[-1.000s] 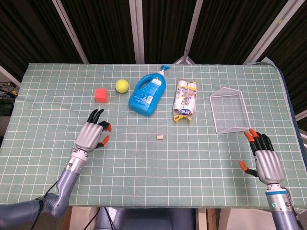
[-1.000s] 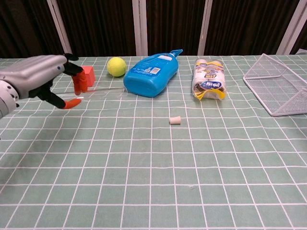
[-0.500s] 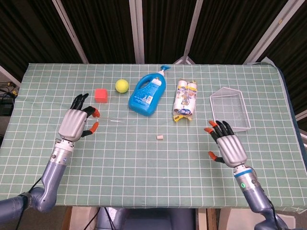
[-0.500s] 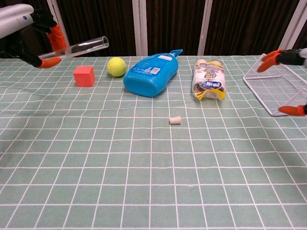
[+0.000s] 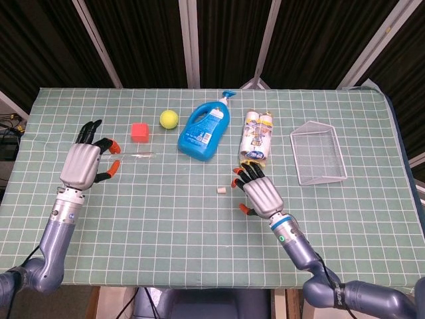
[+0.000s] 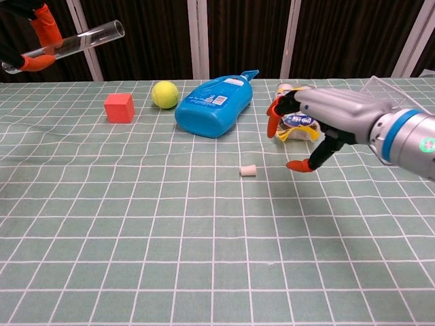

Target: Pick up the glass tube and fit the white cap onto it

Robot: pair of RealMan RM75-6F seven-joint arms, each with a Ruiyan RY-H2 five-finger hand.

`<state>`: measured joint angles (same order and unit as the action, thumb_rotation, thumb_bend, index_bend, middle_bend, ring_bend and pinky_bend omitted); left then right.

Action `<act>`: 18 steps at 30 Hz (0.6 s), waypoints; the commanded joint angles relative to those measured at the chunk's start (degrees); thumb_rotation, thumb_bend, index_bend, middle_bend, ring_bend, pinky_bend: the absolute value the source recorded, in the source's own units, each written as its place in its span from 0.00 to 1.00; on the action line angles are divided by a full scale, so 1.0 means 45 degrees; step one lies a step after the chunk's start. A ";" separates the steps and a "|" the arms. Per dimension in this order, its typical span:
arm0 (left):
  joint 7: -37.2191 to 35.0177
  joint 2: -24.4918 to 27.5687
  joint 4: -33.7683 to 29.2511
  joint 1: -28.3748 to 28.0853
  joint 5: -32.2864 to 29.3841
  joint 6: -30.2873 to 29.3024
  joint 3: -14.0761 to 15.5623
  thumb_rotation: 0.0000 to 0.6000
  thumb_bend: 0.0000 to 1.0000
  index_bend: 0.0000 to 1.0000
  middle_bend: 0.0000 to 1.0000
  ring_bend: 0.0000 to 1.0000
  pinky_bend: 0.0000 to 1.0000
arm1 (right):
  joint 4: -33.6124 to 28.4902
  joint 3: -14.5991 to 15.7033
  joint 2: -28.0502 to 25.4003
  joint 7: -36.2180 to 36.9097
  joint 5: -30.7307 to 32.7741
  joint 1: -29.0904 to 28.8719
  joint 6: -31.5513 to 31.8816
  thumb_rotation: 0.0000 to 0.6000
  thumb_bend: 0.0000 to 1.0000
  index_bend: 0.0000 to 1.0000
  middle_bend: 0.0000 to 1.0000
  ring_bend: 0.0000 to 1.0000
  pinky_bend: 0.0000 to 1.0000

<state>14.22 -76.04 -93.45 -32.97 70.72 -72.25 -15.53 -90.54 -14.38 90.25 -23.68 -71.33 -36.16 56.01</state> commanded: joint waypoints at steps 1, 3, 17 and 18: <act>-0.0022 0.0122 -0.0042 0.0035 -0.0056 -0.0021 -0.0053 1.00 0.63 0.53 0.51 0.05 0.00 | 0.0674 -0.0047 0.0739 -0.0332 0.0418 -0.0425 -0.0175 1.00 0.31 0.42 0.19 0.07 0.04; -0.0040 0.0227 -0.0096 0.0048 -0.0069 -0.0051 -0.0100 1.00 0.63 0.53 0.51 0.05 0.00 | 0.1090 -0.0085 0.1124 -0.0387 0.0593 -0.0599 -0.0161 1.00 0.32 0.42 0.19 0.07 0.04; -0.0201 0.0545 -0.0296 0.0130 0.0068 -0.0070 -0.0023 1.00 0.63 0.53 0.51 0.05 0.00 | 0.2835 -0.0422 0.2488 -0.1240 0.1952 -0.1495 -0.0163 1.00 0.31 0.42 0.19 0.07 0.04; -0.0215 0.0540 -0.0282 0.0126 0.0067 -0.0057 -0.0016 1.00 0.63 0.53 0.51 0.05 0.00 | 0.2913 -0.0436 0.2548 -0.1282 0.2047 -0.1545 -0.0173 1.00 0.31 0.42 0.19 0.07 0.04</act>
<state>13.27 -73.60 -94.74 -32.40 71.02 -72.53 -15.62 -77.78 -16.21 101.39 -29.15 -62.51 -42.83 55.29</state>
